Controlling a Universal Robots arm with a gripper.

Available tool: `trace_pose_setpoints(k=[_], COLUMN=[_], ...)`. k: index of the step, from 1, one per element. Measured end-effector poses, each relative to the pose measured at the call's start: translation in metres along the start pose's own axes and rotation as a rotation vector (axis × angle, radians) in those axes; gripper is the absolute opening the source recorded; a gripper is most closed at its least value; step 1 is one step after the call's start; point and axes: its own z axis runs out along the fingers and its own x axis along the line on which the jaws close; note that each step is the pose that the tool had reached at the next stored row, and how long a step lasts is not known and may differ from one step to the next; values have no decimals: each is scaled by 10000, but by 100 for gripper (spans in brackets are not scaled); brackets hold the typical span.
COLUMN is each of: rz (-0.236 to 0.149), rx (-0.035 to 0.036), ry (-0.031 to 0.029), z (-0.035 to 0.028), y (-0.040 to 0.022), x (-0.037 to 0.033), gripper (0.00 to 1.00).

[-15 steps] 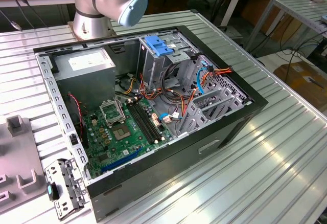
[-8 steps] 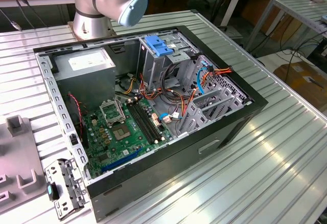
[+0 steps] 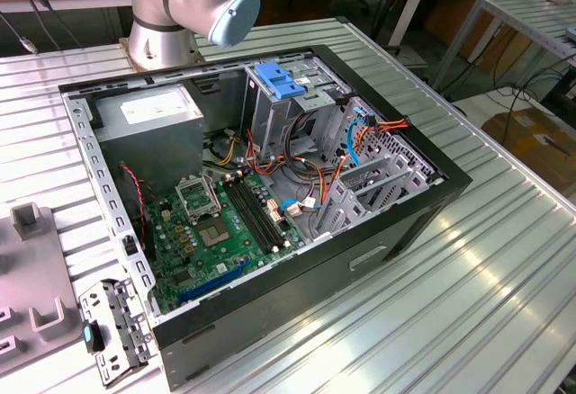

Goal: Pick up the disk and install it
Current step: 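Pick up the disk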

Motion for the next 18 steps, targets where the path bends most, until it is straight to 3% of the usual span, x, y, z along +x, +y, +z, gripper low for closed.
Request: trace_pose_setpoints(k=[18], rz=[0], rx=[0], ry=[0], z=[0], y=[-140], x=[16], gripper=[37])
